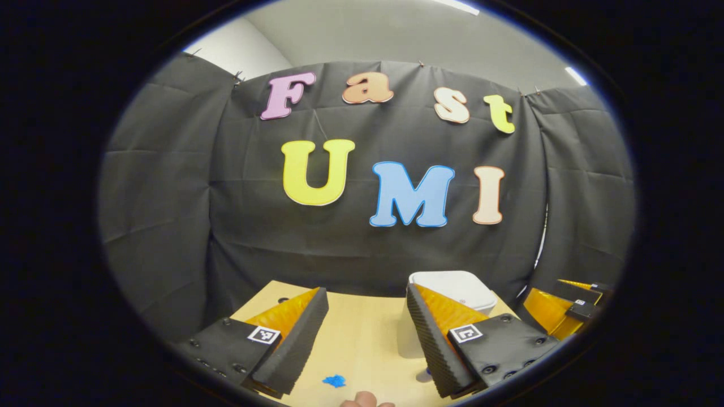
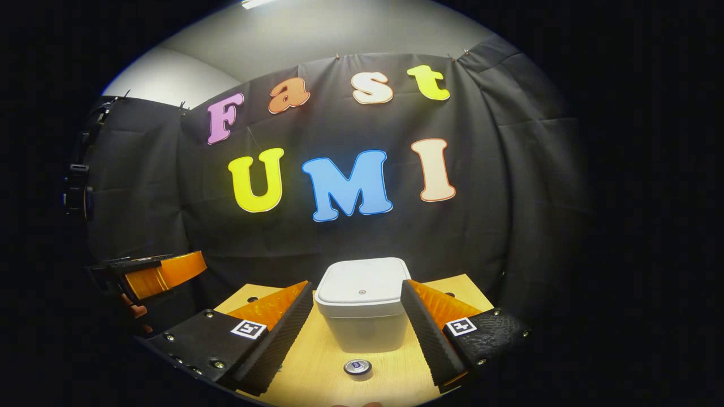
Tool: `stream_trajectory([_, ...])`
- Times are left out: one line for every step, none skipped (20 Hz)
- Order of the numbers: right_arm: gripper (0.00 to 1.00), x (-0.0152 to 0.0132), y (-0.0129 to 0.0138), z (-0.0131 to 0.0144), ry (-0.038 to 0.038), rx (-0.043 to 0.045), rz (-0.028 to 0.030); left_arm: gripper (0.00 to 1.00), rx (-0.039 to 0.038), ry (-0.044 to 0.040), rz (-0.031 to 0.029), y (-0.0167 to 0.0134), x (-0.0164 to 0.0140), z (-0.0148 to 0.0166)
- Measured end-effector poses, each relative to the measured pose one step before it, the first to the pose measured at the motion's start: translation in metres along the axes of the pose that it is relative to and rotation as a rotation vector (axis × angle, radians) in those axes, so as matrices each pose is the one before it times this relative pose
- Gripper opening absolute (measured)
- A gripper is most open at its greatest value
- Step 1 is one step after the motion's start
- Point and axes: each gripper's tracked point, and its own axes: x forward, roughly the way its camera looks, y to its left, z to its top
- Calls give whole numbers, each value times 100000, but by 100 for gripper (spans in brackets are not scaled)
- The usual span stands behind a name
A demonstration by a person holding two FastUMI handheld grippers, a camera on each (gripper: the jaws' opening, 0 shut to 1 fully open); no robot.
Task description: Press the lid of the desktop garbage bin to open it, pick up the crumpled paper on the desktop and throw it into the bin, then pick up the pop can on the desktop and drop it into the bin, and finally close the garbage bin lid.
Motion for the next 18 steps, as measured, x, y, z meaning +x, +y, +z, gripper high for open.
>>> stream_trajectory([100, 139, -32, -110, 306, -278, 167, 93, 100, 115, -278, -122, -35, 24])
stream_trajectory([100, 84, 98, -61, 654, -322, 0, 93, -12, 136, -173, -13, 49, -134])
stream_trajectory([100, 273, -94, -194, 588, -416, -169, 93, -142, 167, -117, 51, 96, 54])
stream_trajectory([99, 208, 45, -152, 573, -406, -204, 89, -201, 146, -102, 9, 96, -96])
stream_trajectory([91, 30, 24, -151, 562, -429, 392, 93, -190, 121, -81, 79, 50, -47])
stream_trajectory([78, 188, 405, -221, 789, -671, 869, 96, -192, 158, 43, 75, 182, -19])
stream_trajectory([79, 180, -86, -206, 825, -777, -114, 89, -137, 224, -40, 162, 129, -68])
stream_trajectory([69, 103, 336, -72, 567, -574, 1354, 89, -44, 343, 60, 110, 212, -98])
stream_trajectory([52, 170, 564, -238, 761, -1052, 1690, 93, -75, 214, 44, 35, 183, -21])
stream_trajectory([52, 117, 380, -87, 702, -1753, 1200, 92, -199, 49, -100, 50, -15, -66])
stream_trajectory([52, -472, 117, 247, 16, -2191, 141, 91, -260, -23, -145, 48, 212, 23])
stream_trajectory([52, 275, -1031, -369, -626, 255, -5011, 89, -108, -10, -138, 19, 102, 5])
stream_trajectory([5, 46, -391, 478, -1006, 1536, -1607, 93, 95, -105, 148, 78, 53, 48])
stream_trajectory([7, 606, 567, -98, 347, 1807, 2070, 96, 136, -180, 58, -38, 95, 39])
stream_trajectory([3, -74, 297, -573, 1502, 350, 943, 96, -64, -131, 4, 22, 76, 81])
stream_trajectory([3, 158, 99, -207, 848, 83, 1013, 96, -202, 180, -205, -98, 54, -85])
stream_trajectory([4, 228, -272, -128, 712, 203, 529, 96, -3, 322, -172, -4, 185, -71])
stream_trajectory([3, 110, 22, -241, 896, 152, 677, 96, 167, 94, 142, 17, 51, -46])
